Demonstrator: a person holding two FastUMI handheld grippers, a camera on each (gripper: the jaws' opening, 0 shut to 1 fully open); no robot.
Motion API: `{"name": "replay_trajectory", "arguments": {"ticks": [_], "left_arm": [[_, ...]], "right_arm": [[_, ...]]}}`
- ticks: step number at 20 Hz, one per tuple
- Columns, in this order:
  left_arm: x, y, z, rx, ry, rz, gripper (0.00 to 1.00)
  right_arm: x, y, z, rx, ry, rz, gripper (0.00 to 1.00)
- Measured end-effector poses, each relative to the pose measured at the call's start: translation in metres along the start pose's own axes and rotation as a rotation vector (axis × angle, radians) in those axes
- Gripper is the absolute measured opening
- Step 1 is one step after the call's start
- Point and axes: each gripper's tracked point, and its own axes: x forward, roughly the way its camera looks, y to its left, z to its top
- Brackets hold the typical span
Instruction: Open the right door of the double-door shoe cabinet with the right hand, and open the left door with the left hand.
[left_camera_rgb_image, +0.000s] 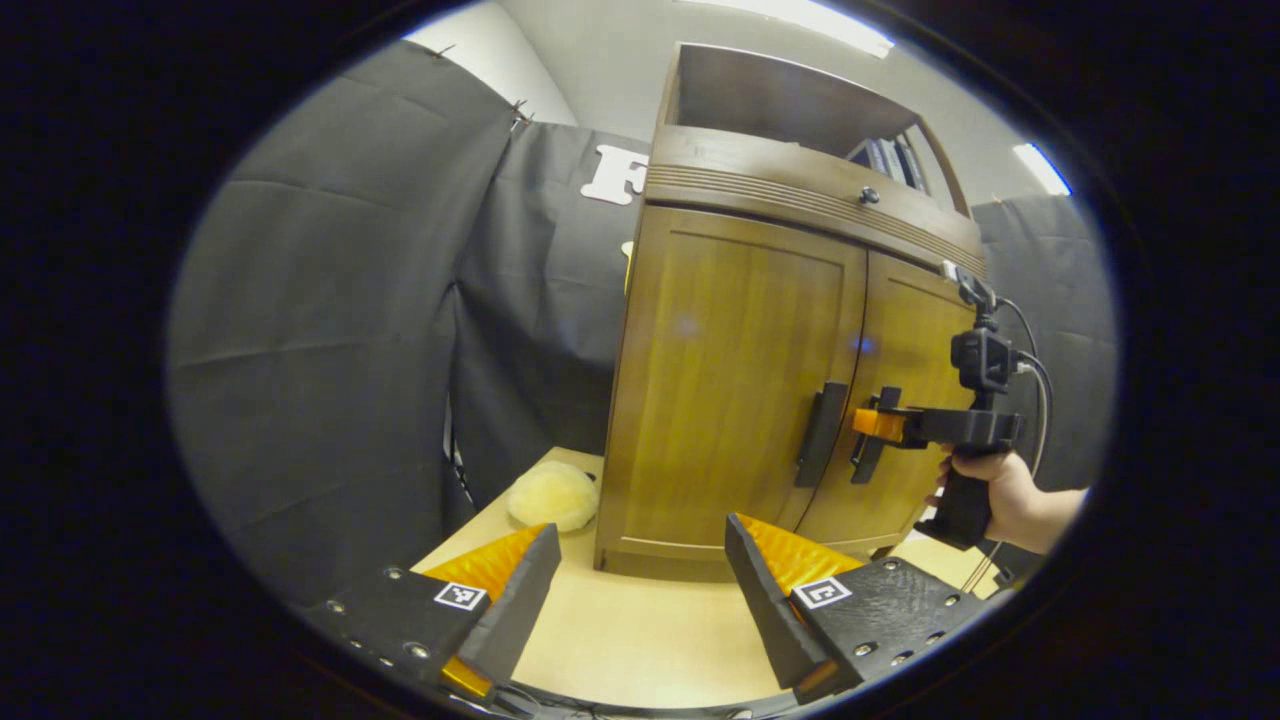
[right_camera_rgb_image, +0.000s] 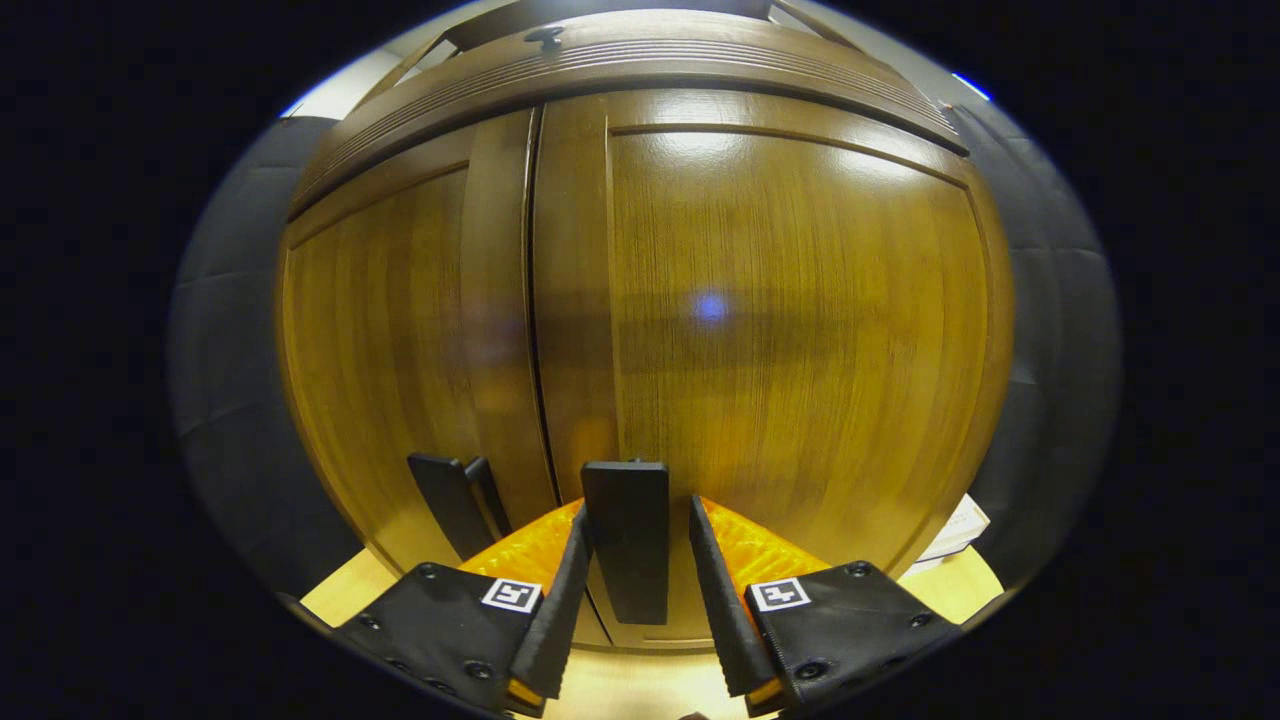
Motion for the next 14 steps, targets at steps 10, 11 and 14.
{"name": "replay_trajectory", "arguments": {"ticks": [10,11,14], "left_arm": [[-0.0010,-0.0014,0.0054,0.003,-0.019,-0.006,0.95],[-0.0007,-0.0016,0.0042,0.007,-0.022,-0.008,0.95],[-0.0011,-0.0030,0.0045,0.011,-0.024,-0.024,0.95]], "right_arm": [[-0.0031,-0.0007,-0.0030,-0.013,0.007,0.005,0.15],[-0.0004,-0.0003,-0.0032,-0.015,0.019,0.021,0.09],[-0.0033,-0.0013,-0.0033,-0.021,0.026,0.013,0.08]]}}
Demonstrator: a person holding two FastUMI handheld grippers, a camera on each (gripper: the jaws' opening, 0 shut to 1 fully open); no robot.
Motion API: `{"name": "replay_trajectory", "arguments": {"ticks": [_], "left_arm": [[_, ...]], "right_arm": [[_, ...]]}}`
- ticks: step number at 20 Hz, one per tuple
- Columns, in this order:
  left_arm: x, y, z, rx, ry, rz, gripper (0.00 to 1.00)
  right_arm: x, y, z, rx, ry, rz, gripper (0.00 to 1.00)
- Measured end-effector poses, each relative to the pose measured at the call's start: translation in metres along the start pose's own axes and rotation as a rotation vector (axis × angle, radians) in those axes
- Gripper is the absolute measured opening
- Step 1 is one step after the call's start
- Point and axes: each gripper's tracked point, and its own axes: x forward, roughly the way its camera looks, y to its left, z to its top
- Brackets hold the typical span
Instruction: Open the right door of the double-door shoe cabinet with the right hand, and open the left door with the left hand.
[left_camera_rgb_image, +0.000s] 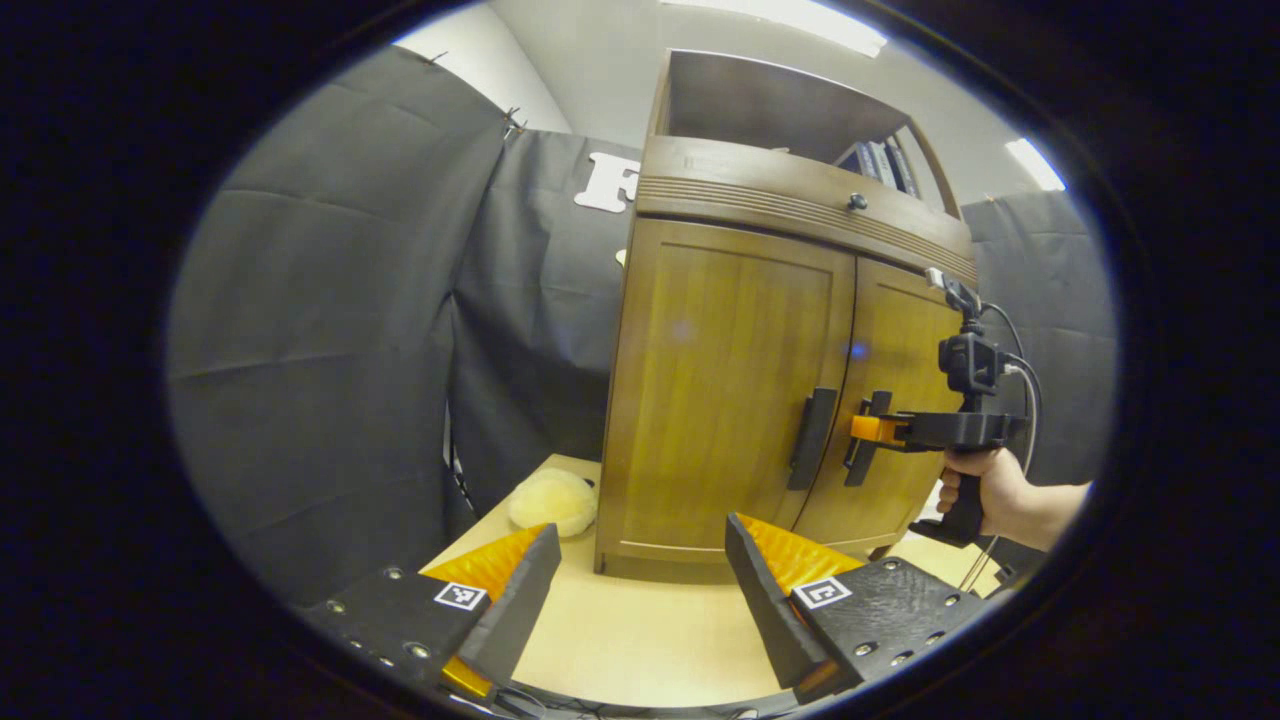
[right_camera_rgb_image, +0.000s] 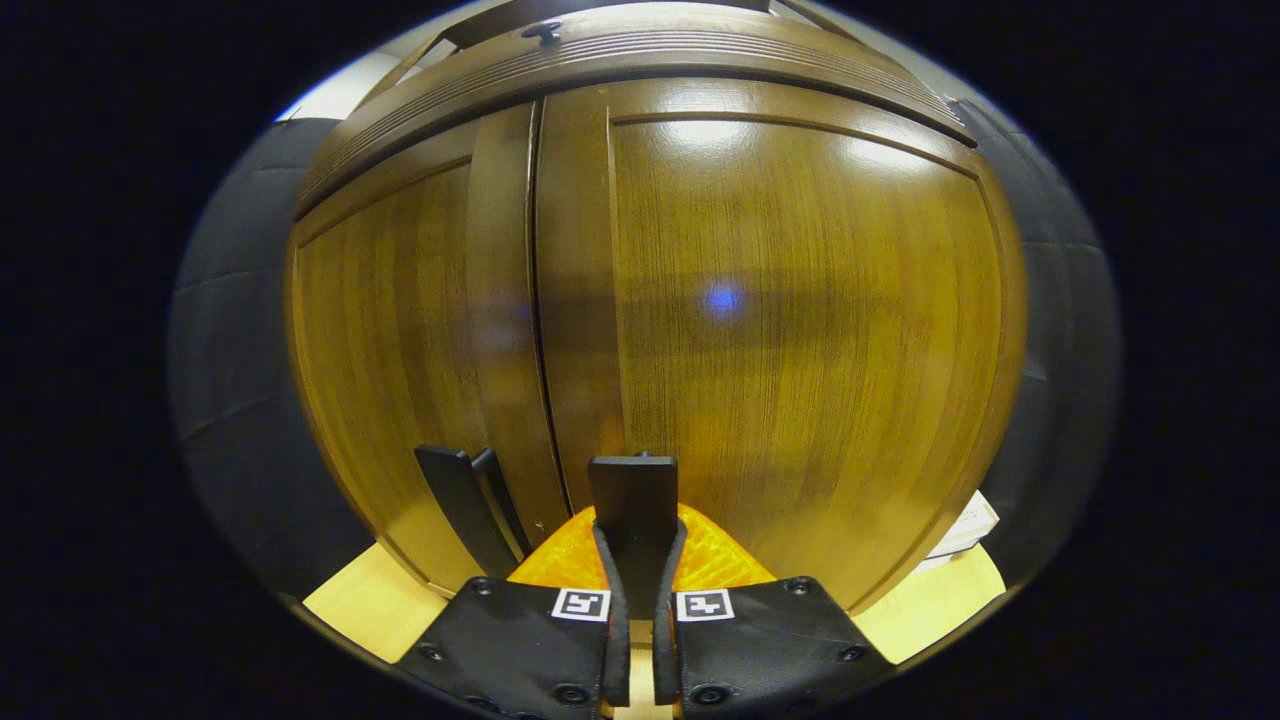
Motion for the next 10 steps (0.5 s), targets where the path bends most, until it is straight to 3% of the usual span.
{"name": "replay_trajectory", "arguments": {"ticks": [10], "left_arm": [[-0.006,-0.005,0.006,0.023,-0.011,-0.052,0.95]], "right_arm": [[-0.030,0.000,-0.007,0.001,0.004,-0.015,0.08]]}}
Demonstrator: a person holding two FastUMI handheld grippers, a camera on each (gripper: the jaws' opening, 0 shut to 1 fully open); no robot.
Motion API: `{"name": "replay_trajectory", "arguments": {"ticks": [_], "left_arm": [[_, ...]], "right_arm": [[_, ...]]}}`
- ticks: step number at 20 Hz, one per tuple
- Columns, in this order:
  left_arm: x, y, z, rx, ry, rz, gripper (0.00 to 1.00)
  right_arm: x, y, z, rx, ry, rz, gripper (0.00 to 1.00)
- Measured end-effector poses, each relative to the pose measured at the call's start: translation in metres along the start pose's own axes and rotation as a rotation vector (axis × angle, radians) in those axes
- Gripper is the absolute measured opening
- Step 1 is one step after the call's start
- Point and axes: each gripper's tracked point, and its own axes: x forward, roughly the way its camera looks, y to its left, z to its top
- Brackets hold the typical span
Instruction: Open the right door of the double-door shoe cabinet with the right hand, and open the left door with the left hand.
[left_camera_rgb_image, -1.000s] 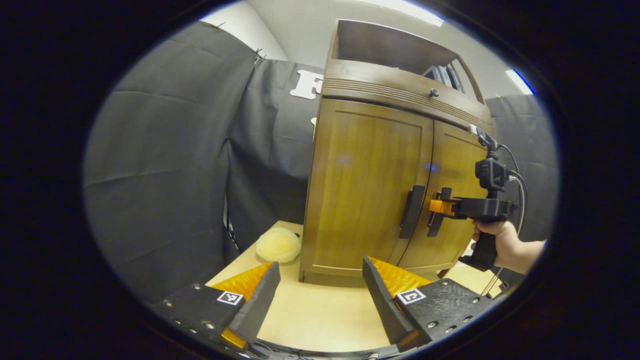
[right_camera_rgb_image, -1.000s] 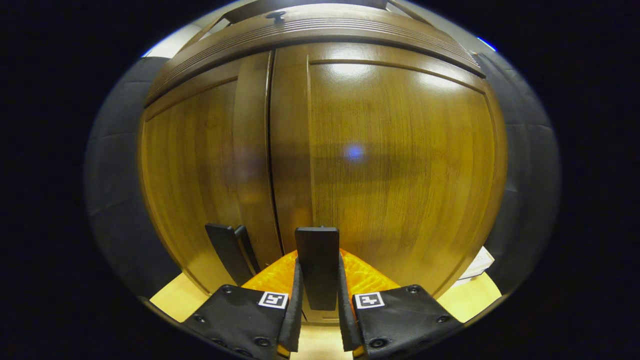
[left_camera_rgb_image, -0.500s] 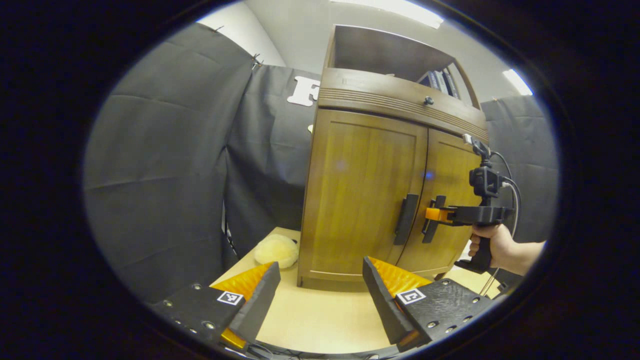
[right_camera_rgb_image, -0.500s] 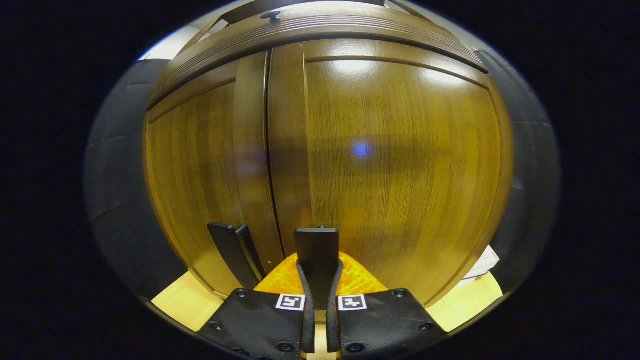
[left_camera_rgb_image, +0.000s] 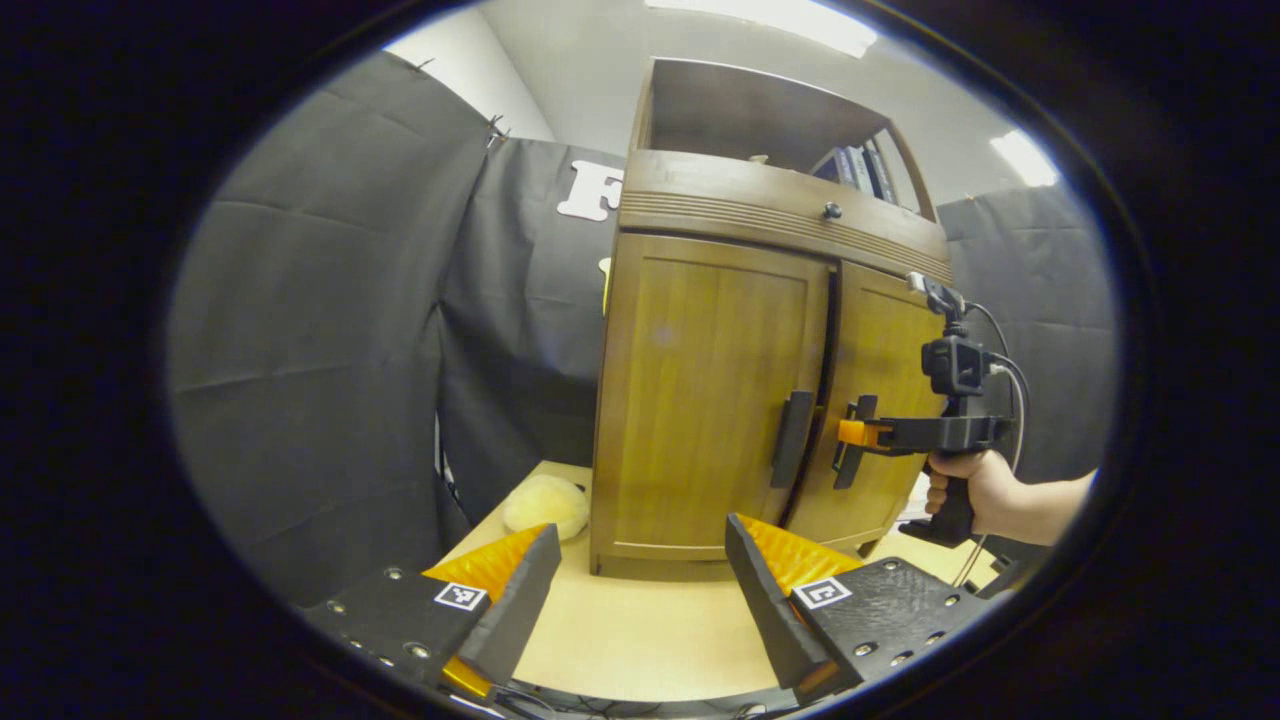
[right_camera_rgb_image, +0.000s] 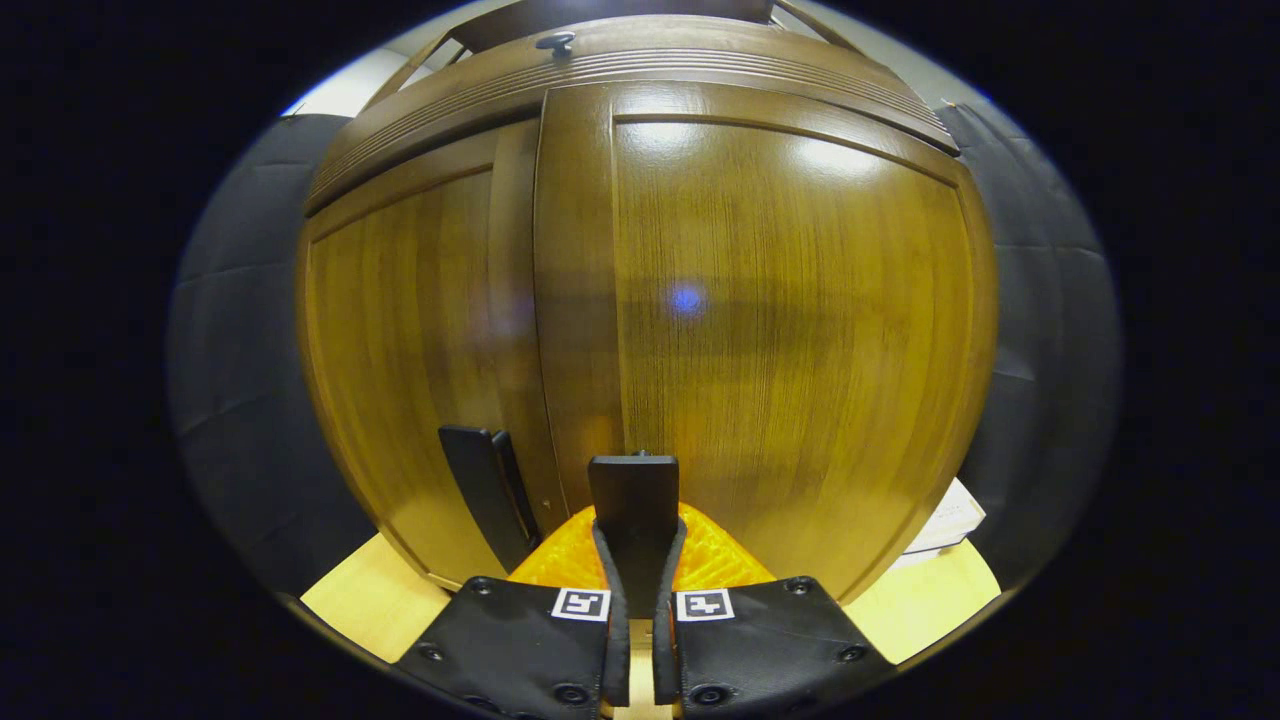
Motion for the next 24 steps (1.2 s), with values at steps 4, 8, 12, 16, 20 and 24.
{"name": "replay_trajectory", "arguments": {"ticks": [4,8,12,16,20,24], "left_arm": [[0.001,-0.004,0.001,0.013,-0.012,-0.043,0.95],[0.004,-0.015,-0.001,0.016,-0.017,-0.114,0.95],[-0.002,-0.031,-0.005,-0.010,0.026,-0.190,0.95],[0.015,-0.043,-0.003,-0.004,0.035,-0.200,0.95],[0.039,-0.053,0.009,0.025,0.021,-0.167,0.95],[0.042,-0.054,0.020,0.005,0.026,-0.113,0.95]], "right_arm": [[-0.017,-0.002,-0.005,-0.007,0.009,0.004,0.08],[-0.041,-0.009,-0.010,-0.023,0.020,-0.005,0.10],[-0.066,-0.018,-0.016,-0.052,0.034,0.001,0.10],[-0.085,-0.028,-0.019,-0.053,0.038,0.024,0.08],[-0.104,-0.038,-0.025,-0.055,0.034,0.072,0.10],[-0.119,-0.052,-0.026,-0.058,0.036,0.138,0.10]]}}
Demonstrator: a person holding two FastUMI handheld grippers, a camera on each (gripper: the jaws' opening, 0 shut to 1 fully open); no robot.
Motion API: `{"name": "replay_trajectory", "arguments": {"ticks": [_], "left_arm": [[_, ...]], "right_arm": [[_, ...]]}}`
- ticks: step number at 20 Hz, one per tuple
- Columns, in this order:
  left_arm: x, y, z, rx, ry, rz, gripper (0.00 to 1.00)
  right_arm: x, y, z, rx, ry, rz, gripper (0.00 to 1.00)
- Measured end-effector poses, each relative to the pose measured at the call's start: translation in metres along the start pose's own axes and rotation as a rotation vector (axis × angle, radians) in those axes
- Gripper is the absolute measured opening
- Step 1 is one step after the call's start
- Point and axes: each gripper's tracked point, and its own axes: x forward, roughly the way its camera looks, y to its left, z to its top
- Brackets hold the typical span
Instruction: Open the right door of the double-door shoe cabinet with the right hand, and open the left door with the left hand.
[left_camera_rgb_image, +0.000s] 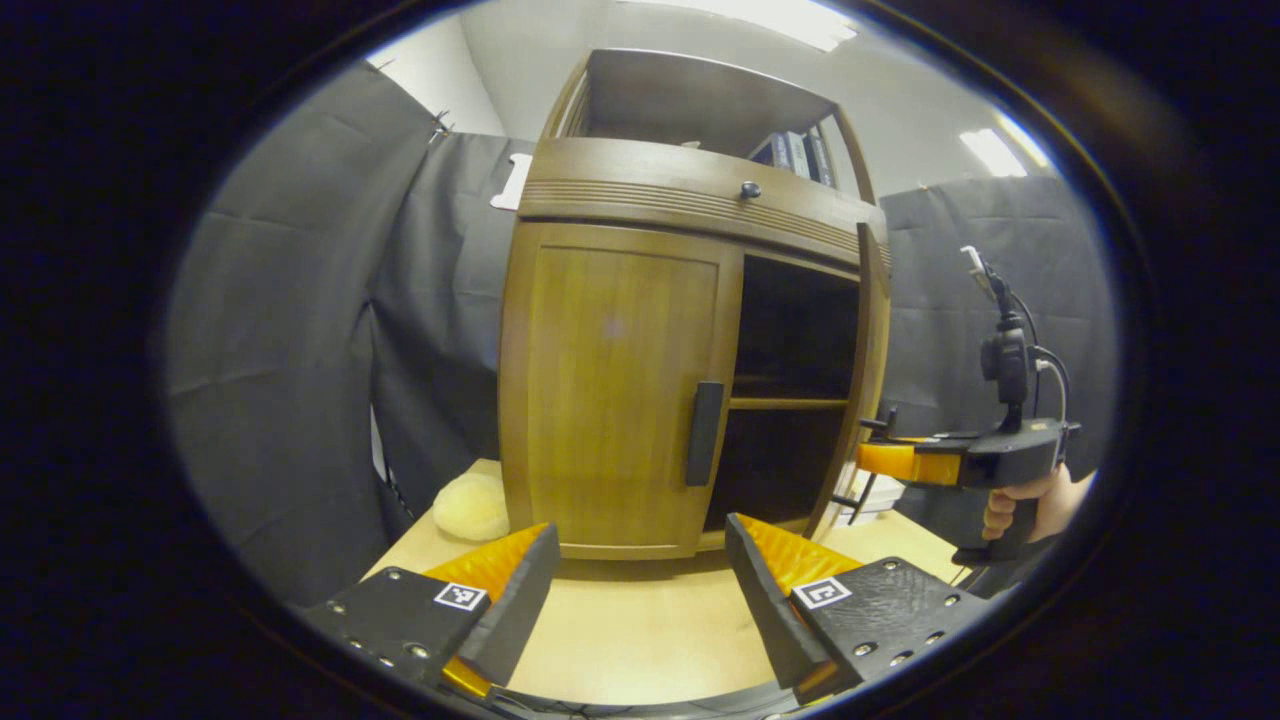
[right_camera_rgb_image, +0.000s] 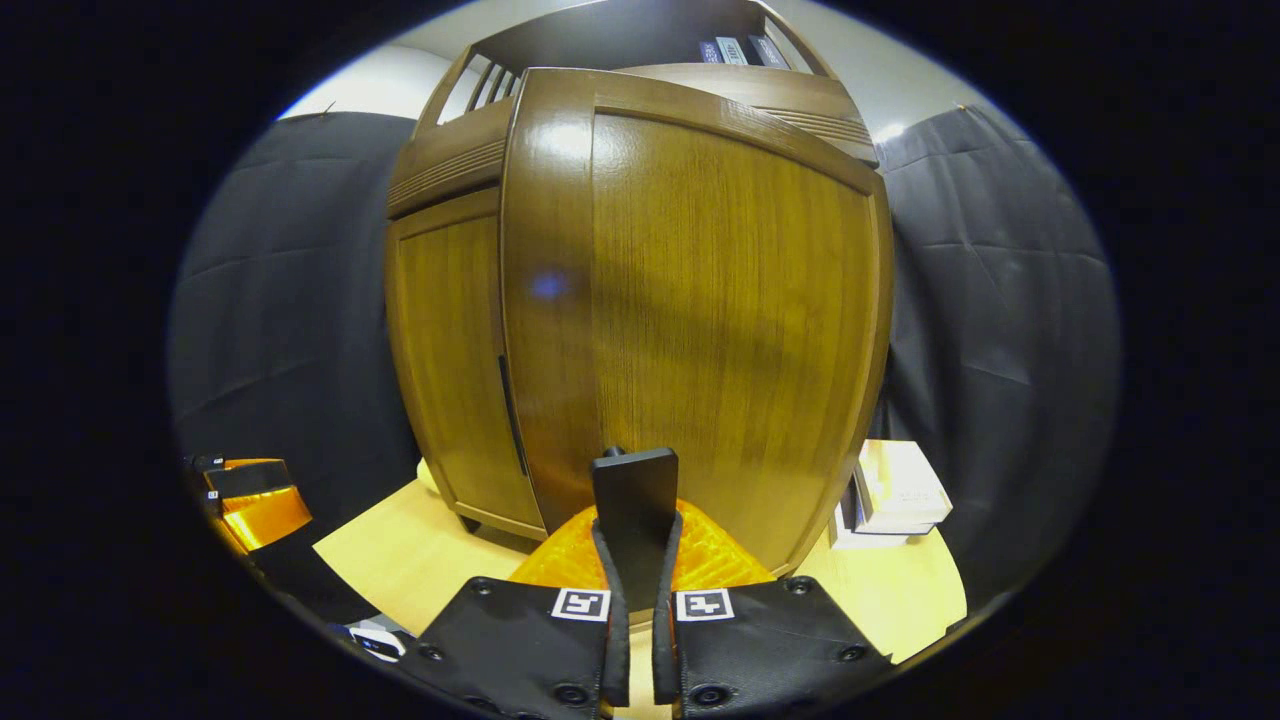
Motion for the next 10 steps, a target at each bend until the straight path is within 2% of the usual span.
{"name": "replay_trajectory", "arguments": {"ticks": [4,7,10], "left_arm": [[0.005,0.004,-0.002,-0.009,0.038,0.049,0.95],[0.008,0.006,0.003,0.023,0.022,0.081,0.95],[0.008,0.005,0.011,0.034,0.003,0.113,0.95]], "right_arm": [[-0.022,-0.011,-0.004,0.005,-0.013,0.044,0.08],[-0.031,-0.021,-0.010,0.000,-0.009,0.075,0.12],[-0.040,-0.031,-0.014,-0.001,-0.011,0.105,0.10]]}}
